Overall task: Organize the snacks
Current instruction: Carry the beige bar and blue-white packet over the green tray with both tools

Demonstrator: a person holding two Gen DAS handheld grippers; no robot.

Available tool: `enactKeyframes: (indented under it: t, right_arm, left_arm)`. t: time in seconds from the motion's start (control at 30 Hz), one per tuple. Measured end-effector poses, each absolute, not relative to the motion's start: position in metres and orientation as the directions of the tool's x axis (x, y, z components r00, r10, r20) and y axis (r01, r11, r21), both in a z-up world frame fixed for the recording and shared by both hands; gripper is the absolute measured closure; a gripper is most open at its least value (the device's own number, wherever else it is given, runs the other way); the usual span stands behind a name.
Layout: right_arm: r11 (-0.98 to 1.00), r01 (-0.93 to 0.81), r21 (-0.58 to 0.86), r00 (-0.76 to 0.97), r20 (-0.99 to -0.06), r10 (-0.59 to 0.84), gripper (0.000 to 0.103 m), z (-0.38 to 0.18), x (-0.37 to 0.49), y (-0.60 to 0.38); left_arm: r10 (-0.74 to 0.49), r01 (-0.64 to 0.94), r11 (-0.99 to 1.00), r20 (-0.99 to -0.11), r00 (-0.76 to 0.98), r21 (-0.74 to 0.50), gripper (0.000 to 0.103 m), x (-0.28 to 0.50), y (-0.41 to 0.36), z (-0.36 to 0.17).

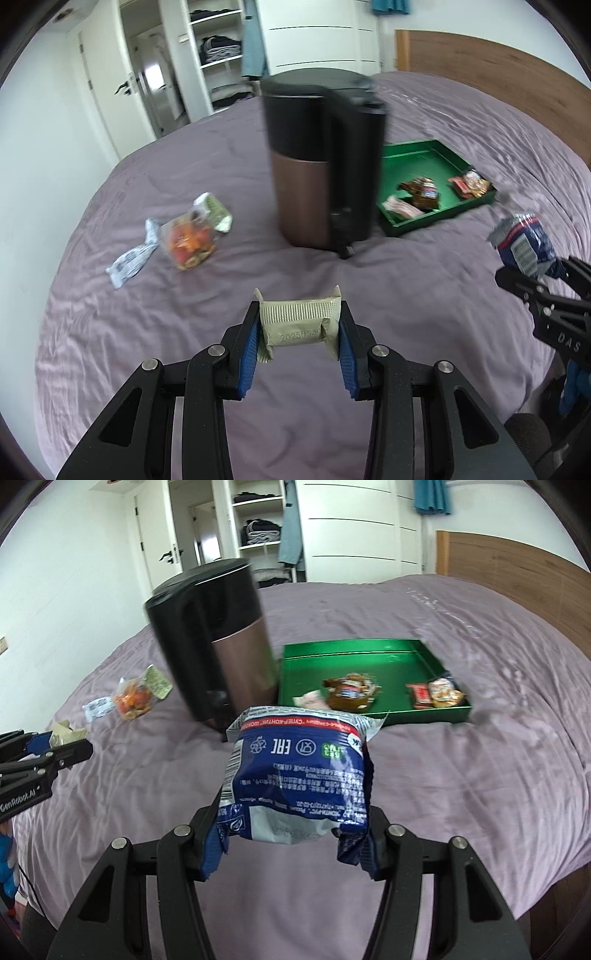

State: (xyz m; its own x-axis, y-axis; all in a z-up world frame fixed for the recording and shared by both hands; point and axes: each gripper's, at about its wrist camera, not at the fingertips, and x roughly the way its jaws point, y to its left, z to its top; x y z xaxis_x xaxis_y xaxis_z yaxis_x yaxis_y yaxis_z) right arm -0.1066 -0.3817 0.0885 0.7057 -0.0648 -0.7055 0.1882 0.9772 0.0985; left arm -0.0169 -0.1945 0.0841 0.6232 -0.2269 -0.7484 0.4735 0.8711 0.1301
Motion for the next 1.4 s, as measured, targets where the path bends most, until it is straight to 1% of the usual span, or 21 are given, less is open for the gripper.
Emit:
enactKeyframes:
  t: [0.37, 0.77, 1.1, 1.4]
  right_arm:
    - [0.958, 0.262, 0.113, 0.705, -0.701, -0.111, 0.038, 0.085, -0.126, -0.428]
    - [0.946, 0.311, 0.093, 0.724, -0.668, -0.173, 0.038, 0.098, -0.114, -0.482]
    - [0.939, 0.34, 0.061, 0.751, -0.618, -0.232, 0.038, 0.114, -0.071, -0.533]
    - [0.942, 0.332, 0.048, 0.784, -0.57, -0.247, 0.038, 0.111, -0.001, -0.562]
  left_arm:
    - [-0.271, 0.569, 0.808, -0.759, 0.592, 0.155, 0.07, -0.036, -0.258, 0.088]
    - [-0.346, 0.652, 0.745, -0.752, 0.561, 0.144, 0.07, -0.031, -0.334, 0.099]
    - [-0.389, 0.669, 0.729, -0.719, 0.576, 0.142, 0.07, 0.005, -0.392, 0.108]
    - [-0.389, 0.632, 0.765, -0.691, 0.609, 0.126, 0.07, 0.06, -0.427, 0.103]
